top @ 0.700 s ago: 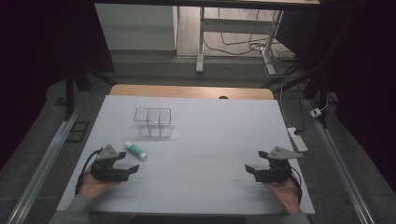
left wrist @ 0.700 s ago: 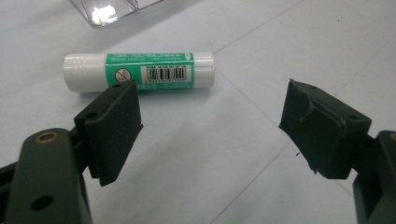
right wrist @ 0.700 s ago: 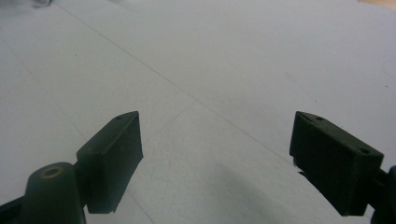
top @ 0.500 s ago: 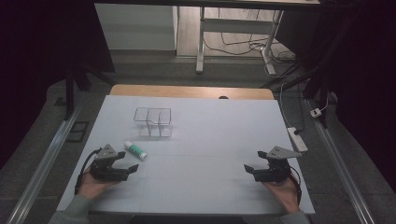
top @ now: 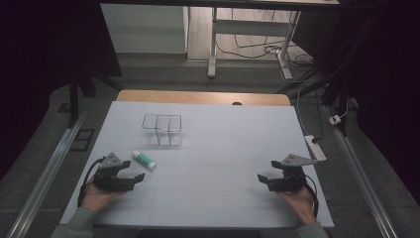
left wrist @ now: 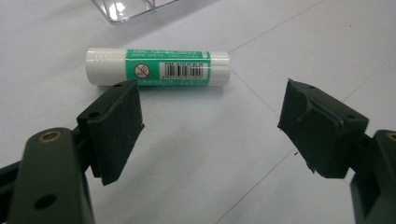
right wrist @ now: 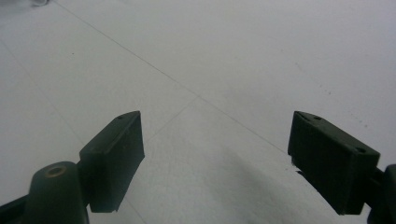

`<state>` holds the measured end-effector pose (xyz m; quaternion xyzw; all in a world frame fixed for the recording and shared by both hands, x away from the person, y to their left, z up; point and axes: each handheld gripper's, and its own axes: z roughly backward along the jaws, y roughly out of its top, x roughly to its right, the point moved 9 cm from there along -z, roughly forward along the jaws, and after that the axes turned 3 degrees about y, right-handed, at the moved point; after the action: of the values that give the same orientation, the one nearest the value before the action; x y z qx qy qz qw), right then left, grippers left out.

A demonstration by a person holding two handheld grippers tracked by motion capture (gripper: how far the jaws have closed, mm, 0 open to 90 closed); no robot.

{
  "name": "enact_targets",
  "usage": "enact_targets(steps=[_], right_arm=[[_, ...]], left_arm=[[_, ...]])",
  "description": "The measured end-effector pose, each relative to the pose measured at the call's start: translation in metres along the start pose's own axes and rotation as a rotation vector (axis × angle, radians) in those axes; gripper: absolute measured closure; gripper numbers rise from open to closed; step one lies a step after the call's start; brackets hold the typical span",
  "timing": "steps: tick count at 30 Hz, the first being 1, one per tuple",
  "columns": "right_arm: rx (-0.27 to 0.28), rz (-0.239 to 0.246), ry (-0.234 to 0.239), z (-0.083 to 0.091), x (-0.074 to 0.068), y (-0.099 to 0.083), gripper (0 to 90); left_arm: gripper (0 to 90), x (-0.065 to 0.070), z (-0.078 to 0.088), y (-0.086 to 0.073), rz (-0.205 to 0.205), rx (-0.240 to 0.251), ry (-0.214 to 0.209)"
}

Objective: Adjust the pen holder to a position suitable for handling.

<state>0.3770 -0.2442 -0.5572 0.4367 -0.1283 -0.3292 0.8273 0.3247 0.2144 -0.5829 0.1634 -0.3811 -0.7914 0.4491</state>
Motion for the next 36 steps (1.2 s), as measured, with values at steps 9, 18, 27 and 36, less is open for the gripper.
enact_targets(steps=[9, 18, 27, 36], right_arm=[[0.003, 0.006, -0.013, 0.001, 0.000, 0.000, 18.1], [0.004, 0.009, -0.028, 0.003, 0.000, -0.001, 18.1], [0.019, -0.010, -0.009, 0.005, 0.001, -0.001, 18.2], [0.036, -0.013, -0.009, 0.006, 0.002, 0.000, 19.0]], left_arm=[[23.3, -0.004, 0.002, 0.005, 0.001, 0.007, 0.005], [24.5, -0.011, -0.004, 0.017, 0.007, 0.004, 0.027], [25.6, -0.022, -0.009, 0.033, 0.014, 0.013, 0.036], [26.4, -0.034, -0.017, 0.045, 0.025, 0.005, 0.076]])
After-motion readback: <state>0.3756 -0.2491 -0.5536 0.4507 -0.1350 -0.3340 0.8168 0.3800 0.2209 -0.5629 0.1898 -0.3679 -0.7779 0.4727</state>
